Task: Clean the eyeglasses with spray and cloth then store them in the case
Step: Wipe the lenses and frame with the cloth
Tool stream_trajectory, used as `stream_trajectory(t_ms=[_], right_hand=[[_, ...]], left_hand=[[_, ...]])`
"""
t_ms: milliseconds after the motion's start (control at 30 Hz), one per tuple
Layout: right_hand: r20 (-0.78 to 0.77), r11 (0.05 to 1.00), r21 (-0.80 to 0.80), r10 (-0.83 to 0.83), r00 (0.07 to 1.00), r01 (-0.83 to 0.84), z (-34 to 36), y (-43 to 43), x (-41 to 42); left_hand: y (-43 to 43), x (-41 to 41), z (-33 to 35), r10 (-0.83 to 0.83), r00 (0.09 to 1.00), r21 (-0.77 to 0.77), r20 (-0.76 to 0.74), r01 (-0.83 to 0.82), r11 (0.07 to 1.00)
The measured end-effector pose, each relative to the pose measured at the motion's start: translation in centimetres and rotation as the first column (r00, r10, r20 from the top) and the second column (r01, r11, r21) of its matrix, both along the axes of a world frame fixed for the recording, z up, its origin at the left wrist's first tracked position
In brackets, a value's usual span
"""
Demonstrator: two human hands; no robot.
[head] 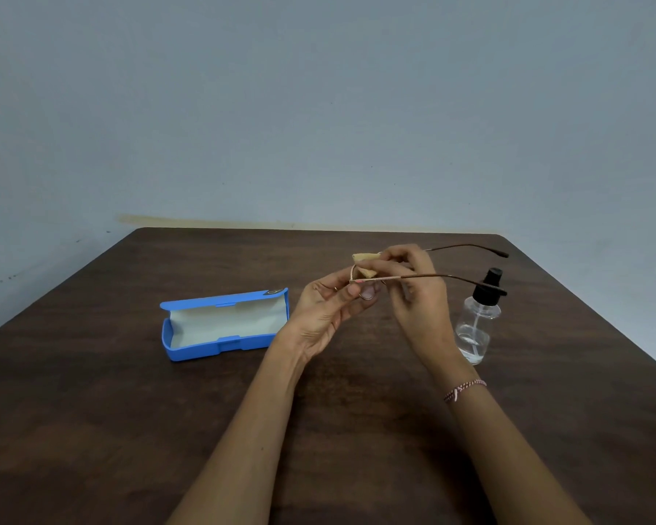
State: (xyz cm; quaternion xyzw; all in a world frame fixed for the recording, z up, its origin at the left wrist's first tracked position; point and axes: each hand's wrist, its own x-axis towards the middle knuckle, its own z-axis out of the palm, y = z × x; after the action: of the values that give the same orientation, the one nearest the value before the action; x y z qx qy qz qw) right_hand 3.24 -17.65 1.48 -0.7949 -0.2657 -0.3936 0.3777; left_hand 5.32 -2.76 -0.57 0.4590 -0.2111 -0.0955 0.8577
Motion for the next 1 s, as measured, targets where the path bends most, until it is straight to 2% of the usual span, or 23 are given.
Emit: stream_trajectory(t_ms=[200, 400, 600, 800, 1000], right_hand=[[0.033, 0.995, -0.001, 0.101, 0.994, -0.101, 0.04, 0.37, -0.27], [0.008, 0.999, 0.021, -0.025, 1.000, 0.025, 0.11, 0.05, -0.10], [0.036, 0.999, -0.026, 0.035, 0.999, -0.034, -0.04, 0.27, 0.00], [0.019, 0.999, 0.016, -0.038, 0.999, 0.038, 0.07, -0.11, -0.14], [0.024, 0.999, -0.006, 0.043, 0.999, -0.043, 0.06, 0.41, -0.20]], left_hand=[[0.34, 0.11, -0.14, -0.014, 1.000, 0.001, -0.022, 0.014, 1.000], [-0.14, 0.05, -0.32, -0.021, 1.000, 0.036, 0.017, 0.020, 0.999], [0.12, 0.14, -0.21, -0.033, 0.999, 0.022, -0.005, 0.034, 0.999], [-0.07, 0.03, -0.32, -0.034, 0.999, 0.054, 0.018, 0.033, 0.998], [0.24, 0.15, -0.19, -0.013, 1.000, 0.044, -0.002, 0.013, 0.999]])
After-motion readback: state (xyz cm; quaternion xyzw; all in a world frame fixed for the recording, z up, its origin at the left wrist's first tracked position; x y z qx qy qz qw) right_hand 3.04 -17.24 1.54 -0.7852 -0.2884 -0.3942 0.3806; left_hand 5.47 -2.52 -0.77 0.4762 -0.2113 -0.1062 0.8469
